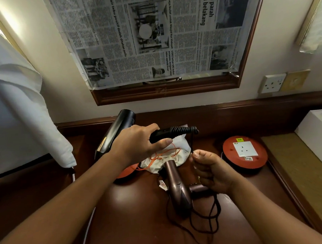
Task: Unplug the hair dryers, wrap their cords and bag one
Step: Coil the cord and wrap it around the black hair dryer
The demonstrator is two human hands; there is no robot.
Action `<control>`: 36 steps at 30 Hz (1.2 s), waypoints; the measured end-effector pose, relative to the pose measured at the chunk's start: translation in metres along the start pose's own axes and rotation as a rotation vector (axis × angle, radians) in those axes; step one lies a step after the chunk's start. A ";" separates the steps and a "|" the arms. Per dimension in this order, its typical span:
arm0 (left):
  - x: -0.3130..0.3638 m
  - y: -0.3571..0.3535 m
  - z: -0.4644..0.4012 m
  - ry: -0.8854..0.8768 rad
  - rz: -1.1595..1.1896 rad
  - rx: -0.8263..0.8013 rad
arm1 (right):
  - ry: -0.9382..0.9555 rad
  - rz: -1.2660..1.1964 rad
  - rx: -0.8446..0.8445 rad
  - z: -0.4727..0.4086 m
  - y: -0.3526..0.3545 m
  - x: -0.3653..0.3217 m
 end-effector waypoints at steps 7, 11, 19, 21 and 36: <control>0.002 0.003 0.005 -0.086 0.009 -0.022 | 0.003 0.206 0.131 -0.003 0.014 -0.031; 0.005 0.002 0.008 -0.117 0.033 -0.055 | 0.011 0.372 0.194 -0.001 0.013 -0.056; 0.005 -0.002 0.006 -0.153 -0.028 -0.094 | 0.114 0.591 0.316 0.004 -0.003 -0.100; 0.004 -0.003 0.006 -0.160 -0.050 -0.104 | 0.148 0.675 0.372 0.007 -0.007 -0.107; 0.004 -0.020 -0.001 -0.022 -0.198 -0.372 | 0.679 1.299 0.626 0.026 -0.045 -0.122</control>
Point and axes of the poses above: each hand's wrist, its own z-axis away from the middle knuckle, its own y-axis out of the back of the hand, x = y × z, the point moved 5 cm from there along -z, towards the middle knuckle, and after that the axes turned 10 degrees about -y, right-handed, at the moved point
